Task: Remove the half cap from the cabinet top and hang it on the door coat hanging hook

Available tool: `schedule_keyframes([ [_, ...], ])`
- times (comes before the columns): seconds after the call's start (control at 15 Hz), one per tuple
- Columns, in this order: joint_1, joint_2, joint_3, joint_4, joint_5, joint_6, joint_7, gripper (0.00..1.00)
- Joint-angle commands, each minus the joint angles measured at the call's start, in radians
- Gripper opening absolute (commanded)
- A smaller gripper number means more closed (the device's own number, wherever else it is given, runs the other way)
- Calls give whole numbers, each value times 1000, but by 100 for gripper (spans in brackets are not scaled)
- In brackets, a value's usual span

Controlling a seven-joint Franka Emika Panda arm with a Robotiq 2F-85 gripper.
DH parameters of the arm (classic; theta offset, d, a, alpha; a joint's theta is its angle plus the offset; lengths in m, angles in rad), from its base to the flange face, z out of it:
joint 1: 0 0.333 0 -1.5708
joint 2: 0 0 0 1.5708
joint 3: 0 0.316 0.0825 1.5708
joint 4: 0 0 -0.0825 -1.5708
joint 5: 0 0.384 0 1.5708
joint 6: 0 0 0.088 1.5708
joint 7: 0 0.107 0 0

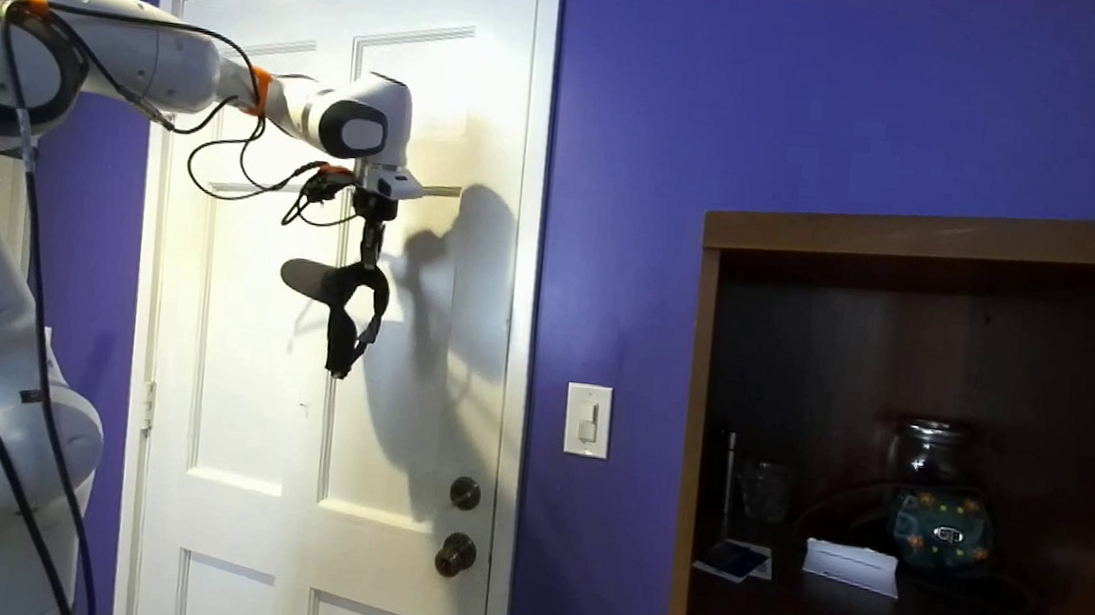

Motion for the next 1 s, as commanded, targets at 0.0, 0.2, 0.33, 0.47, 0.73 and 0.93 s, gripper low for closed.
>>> schedule_keyframes([
  [0.0, 35, -3, -9, -22, -4, 42, 9, 5],
  [0.2, 50, -16, 0, -66, 3, 95, 10, 5],
  [0.33, 50, -20, -2, -69, 4, 96, 10, 1],
  [0.47, 60, -3, 27, -60, 0, 104, 47, 1],
  [0.73, 84, -19, 97, -82, -43, 122, 138, 1],
  [0.93, 107, -54, 154, -138, -80, 182, 222, 1],
])
